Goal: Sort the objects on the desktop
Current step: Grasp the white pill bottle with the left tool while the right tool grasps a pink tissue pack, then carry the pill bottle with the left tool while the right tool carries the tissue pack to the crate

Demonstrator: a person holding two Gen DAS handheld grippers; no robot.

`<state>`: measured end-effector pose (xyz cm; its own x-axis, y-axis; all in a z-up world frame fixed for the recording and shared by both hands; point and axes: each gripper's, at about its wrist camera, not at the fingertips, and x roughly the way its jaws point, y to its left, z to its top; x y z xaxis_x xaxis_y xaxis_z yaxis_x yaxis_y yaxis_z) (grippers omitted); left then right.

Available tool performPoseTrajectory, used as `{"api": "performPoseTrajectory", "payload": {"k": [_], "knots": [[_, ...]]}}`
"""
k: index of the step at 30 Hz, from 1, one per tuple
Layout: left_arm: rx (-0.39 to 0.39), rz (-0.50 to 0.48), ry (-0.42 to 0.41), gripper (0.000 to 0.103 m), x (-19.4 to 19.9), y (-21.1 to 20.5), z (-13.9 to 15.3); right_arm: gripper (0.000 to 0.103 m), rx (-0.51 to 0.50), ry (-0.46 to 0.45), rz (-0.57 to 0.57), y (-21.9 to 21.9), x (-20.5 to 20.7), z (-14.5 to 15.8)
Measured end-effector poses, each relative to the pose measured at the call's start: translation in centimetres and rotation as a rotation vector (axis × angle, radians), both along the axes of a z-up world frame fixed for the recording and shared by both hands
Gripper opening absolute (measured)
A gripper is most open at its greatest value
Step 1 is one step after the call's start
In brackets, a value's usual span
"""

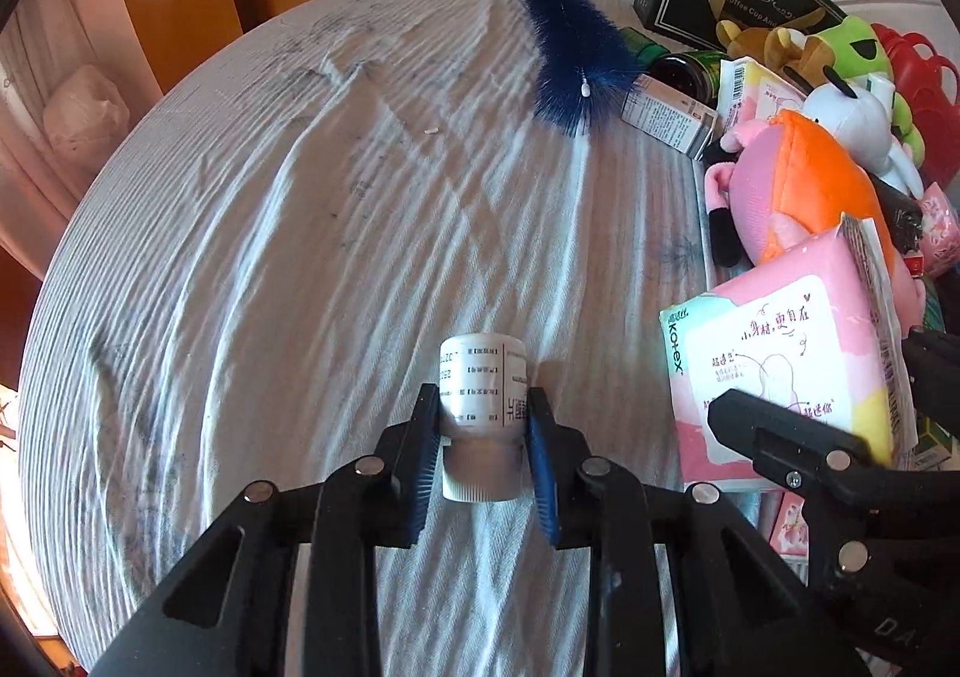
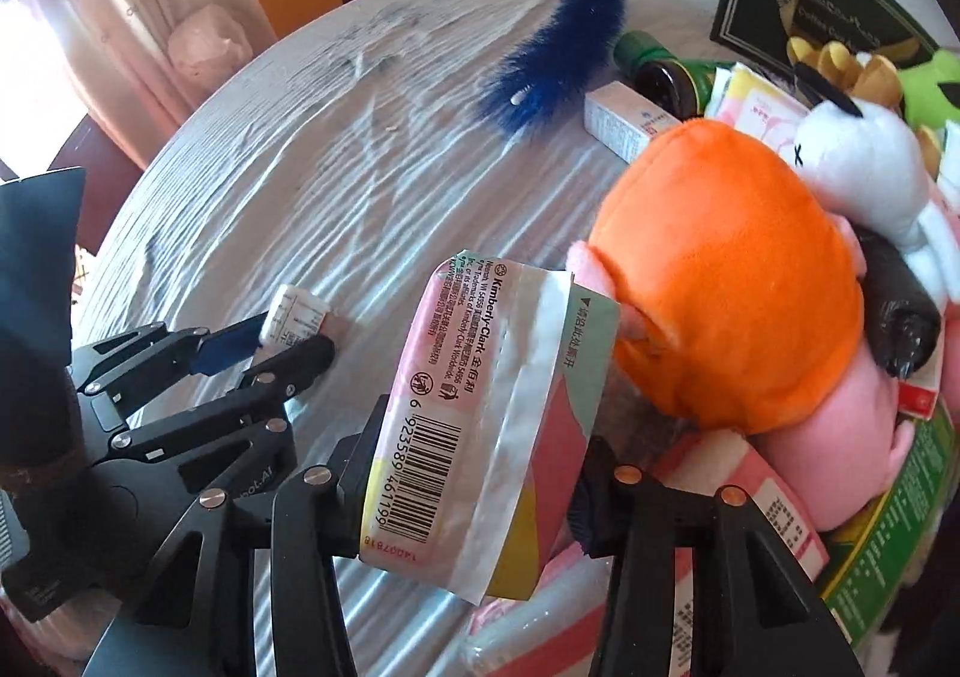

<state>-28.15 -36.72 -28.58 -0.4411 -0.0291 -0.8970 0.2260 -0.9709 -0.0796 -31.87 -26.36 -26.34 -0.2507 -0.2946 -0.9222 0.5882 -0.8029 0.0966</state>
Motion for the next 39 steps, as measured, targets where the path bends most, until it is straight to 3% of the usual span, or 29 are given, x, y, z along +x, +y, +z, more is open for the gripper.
{"api": "performPoseTrajectory", "payload": {"k": [12,21,31,39], "knots": [[-0.04,-0.018,0.175,0.027,3.0,2.3,8.7,0.047,-0.024,0.171,0.004,2.4,3.0,7.0],[-0.063,-0.085,0.296,0.027,6.0,8.2,15.2,0.047,-0.069,0.335,-0.06,8.2,6.4,14.4],[-0.051,-0.246,0.426,0.027,7.6,19.2,21.1,0.047,-0.082,0.52,-0.208,19.7,10.8,22.0],[-0.024,-0.443,0.519,0.027,8.6,32.7,25.8,0.047,-0.081,0.632,-0.403,33.2,14.8,26.3]]}}
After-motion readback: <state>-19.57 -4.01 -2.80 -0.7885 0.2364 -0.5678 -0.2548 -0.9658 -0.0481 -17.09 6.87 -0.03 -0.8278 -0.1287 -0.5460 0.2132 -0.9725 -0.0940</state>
